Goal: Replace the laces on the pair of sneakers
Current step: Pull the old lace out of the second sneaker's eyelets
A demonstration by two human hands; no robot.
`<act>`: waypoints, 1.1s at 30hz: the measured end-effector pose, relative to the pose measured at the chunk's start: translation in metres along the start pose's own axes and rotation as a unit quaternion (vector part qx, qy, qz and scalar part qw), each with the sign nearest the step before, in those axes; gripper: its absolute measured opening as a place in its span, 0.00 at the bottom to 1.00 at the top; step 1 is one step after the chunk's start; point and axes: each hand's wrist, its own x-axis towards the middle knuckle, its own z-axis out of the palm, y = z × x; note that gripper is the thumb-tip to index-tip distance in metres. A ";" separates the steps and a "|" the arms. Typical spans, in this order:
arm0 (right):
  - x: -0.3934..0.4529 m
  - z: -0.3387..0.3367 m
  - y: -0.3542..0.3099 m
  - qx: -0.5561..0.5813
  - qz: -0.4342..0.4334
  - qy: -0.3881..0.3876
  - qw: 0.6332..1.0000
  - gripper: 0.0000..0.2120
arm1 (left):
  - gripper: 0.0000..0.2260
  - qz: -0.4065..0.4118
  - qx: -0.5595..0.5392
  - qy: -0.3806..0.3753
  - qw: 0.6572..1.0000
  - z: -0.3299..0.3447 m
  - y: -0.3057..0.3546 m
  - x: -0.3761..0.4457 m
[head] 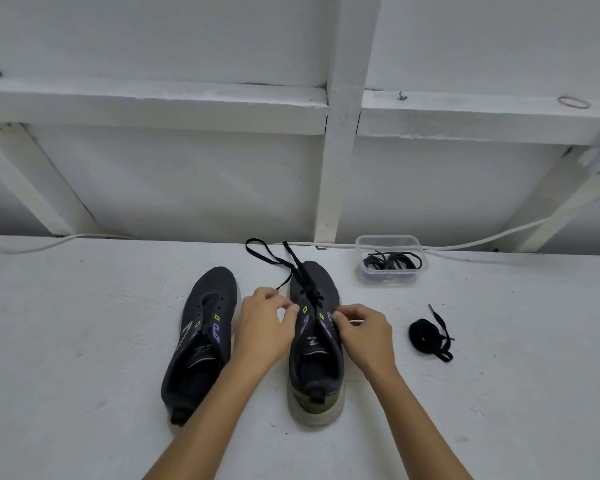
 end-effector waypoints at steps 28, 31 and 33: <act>0.028 0.019 -0.050 -0.239 -0.232 -0.161 0.929 0.03 | 0.42 -0.055 0.023 -0.220 0.974 -0.011 0.015 -0.017; 0.025 0.020 -0.042 -0.200 -0.151 -0.155 0.956 0.05 | 0.42 -0.053 0.035 -0.219 0.974 -0.011 0.015 -0.019; 0.024 0.023 -0.040 -0.192 -0.149 -0.145 0.959 0.05 | 0.42 -0.052 0.041 -0.219 0.974 -0.011 0.014 -0.019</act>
